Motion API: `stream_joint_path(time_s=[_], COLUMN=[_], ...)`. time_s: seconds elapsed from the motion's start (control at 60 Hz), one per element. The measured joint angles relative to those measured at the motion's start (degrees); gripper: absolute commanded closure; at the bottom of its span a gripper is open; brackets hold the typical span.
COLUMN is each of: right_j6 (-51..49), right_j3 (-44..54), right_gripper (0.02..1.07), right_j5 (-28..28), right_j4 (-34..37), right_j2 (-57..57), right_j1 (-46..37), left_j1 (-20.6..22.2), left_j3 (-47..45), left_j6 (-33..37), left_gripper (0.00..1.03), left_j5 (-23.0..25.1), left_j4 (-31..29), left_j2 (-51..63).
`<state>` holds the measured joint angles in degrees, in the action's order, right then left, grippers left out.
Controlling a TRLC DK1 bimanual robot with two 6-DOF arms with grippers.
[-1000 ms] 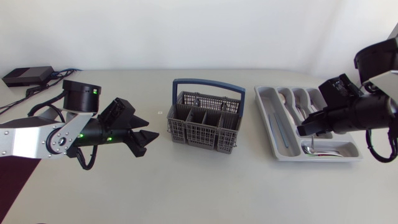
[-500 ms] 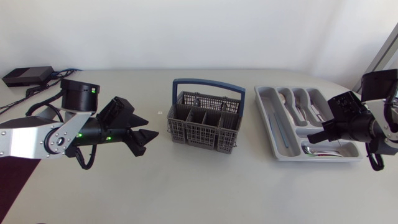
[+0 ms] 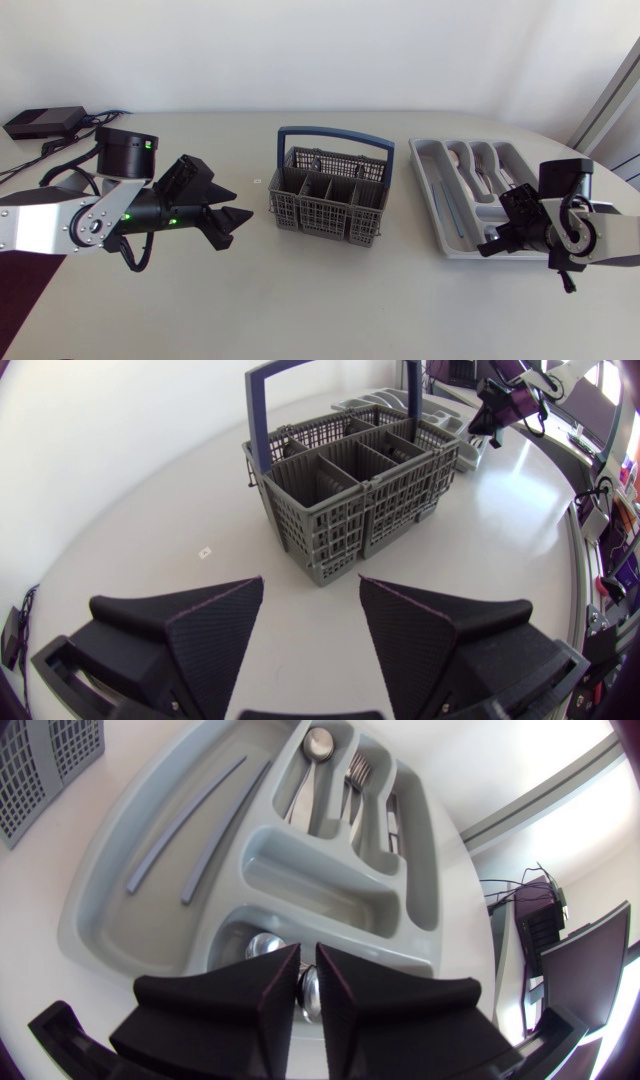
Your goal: Sort the cutlery from the basket into the organizer compartments.
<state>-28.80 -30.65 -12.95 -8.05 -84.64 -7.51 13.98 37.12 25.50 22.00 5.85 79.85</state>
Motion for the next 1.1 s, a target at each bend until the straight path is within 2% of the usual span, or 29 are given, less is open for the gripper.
stream_joint_path(time_s=[0.217, 0.467, 0.6, 0.833, 1.1], right_j6=[0.0, 0.6, 4.1, 9.0, 11.1], right_j3=[1.4, -0.6, -3.5, -7.5, -15.3], right_gripper=[0.50, 0.50, 0.50, 0.50, 0.50], right_j5=[0.0, 1.4, 5.9, 9.9, 12.3], right_j4=[0.9, 13.1, 16.0, 12.5, 9.5], right_j2=[3.8, 19.2, 21.7, 12.1, -3.1], right_j1=[2.3, 9.6, 15.6, 20.3, 23.3], left_j1=[0.0, -0.3, -1.3, -2.0, -0.9], left_j3=[1.2, 6.8, 12.4, 19.9, 20.6], left_j6=[0.0, -1.6, -3.3, -4.6, -4.6], left_gripper=[0.36, 0.37, 0.37, 0.37, 0.37], left_j5=[0.0, 0.0, 0.0, -0.9, -1.1], left_j4=[0.0, -0.1, -0.1, -1.2, -1.7], left_j2=[0.2, 4.1, 10.6, 22.1, 24.9])
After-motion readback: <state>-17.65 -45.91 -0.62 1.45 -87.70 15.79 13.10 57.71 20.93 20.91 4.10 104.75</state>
